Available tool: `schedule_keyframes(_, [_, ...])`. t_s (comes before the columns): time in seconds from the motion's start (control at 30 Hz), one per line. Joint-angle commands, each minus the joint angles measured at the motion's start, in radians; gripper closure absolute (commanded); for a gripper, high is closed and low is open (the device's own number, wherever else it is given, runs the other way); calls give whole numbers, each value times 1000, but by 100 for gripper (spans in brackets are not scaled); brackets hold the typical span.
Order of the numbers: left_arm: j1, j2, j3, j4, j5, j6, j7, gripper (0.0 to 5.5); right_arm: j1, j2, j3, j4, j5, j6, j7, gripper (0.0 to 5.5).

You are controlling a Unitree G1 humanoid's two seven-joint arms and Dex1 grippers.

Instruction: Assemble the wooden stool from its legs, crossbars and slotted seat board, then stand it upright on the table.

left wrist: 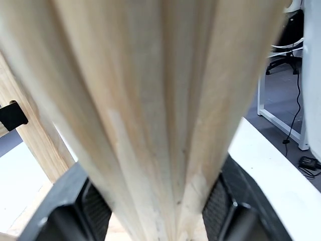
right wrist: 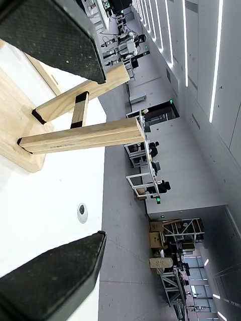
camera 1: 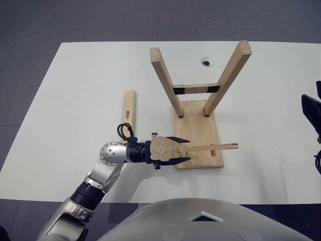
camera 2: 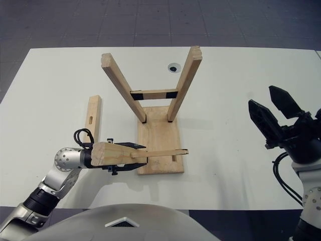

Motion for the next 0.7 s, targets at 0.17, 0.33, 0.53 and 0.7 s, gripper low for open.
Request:
schedule_keyframes(0.17, [-11,84,-82,474,213,80,-67,344,-39,-3,29,-29,3,29,-15,0])
schedule_keyframes(0.33, [-9,113,-119,499,183,71,-125,344,-45,-14,31,-28,4,34,-18,0])
schedule_keyframes(0.53, [-17,155,-140,484,175,53,-205,344,-55,-13,48,-33,-9,32,-22,0])
schedule_keyframes(0.7, [-9,219,-162,398,143,64,-289,344,-51,-15,48,-37,-5,33,-19,0])
